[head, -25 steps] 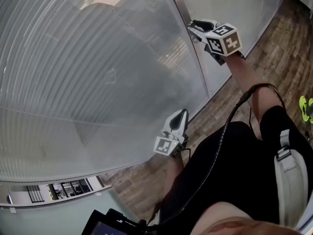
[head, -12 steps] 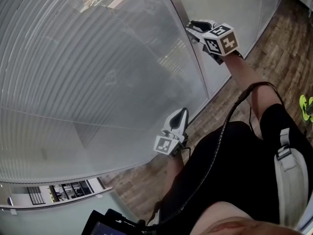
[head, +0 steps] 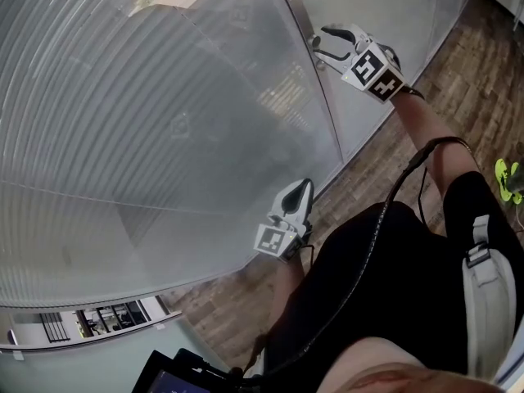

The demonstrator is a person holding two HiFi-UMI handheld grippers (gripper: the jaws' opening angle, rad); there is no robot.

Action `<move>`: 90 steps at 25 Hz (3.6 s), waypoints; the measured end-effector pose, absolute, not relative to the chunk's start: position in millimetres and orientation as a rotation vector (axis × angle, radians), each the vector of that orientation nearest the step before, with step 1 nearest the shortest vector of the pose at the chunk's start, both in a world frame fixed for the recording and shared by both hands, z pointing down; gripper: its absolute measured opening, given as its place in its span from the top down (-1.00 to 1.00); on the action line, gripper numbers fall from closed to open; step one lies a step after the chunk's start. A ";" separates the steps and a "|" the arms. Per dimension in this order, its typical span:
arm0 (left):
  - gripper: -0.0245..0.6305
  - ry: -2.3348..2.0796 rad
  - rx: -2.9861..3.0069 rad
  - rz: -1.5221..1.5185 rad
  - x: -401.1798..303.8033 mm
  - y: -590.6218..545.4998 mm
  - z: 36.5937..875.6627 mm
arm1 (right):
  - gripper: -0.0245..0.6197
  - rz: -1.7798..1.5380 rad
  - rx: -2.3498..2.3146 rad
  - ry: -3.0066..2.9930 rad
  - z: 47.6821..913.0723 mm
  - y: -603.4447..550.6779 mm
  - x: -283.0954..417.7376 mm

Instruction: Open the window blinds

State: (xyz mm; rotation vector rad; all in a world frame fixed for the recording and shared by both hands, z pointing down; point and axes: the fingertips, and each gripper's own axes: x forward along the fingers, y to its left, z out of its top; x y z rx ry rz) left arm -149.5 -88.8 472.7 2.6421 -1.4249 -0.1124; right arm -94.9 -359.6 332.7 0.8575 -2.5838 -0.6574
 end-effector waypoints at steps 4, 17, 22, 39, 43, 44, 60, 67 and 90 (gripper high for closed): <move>0.92 -1.422 2.636 -0.113 -149.1 -88.6 476.3 | 0.28 -1.004 0.794 -2.341 333.3 -349.6 -99.4; 0.92 -1.475 2.590 -0.133 -161.1 -84.4 479.1 | 0.42 -1.380 0.751 -1.993 347.5 -361.3 -113.2; 0.92 -1.479 2.584 -0.120 -163.3 -84.3 482.2 | 0.53 -1.415 0.729 -1.946 347.7 -363.4 -112.8; 0.92 -1.462 2.591 -0.139 -163.3 -87.1 482.7 | 0.53 -1.126 0.819 -2.204 342.2 -363.5 -112.1; 0.92 -1.463 2.589 -0.133 -163.9 -87.5 484.2 | 0.53 -0.940 0.885 -2.345 340.0 -366.6 -109.9; 0.92 -1.462 2.588 -0.133 -163.7 -87.8 484.4 | 0.53 -0.885 0.907 -2.382 339.0 -368.1 -109.2; 0.92 -1.450 2.586 -0.140 -162.3 -88.6 483.2 | 0.53 0.004 1.003 -2.828 341.2 -381.5 -103.0; 0.92 -1.448 2.590 -0.140 -159.7 -88.1 483.0 | 0.53 0.242 1.019 -2.911 337.2 -381.1 -101.4; 0.92 -1.465 2.569 -0.180 -162.6 -90.1 479.2 | 0.40 -0.248 0.981 -2.798 330.8 -371.9 -106.9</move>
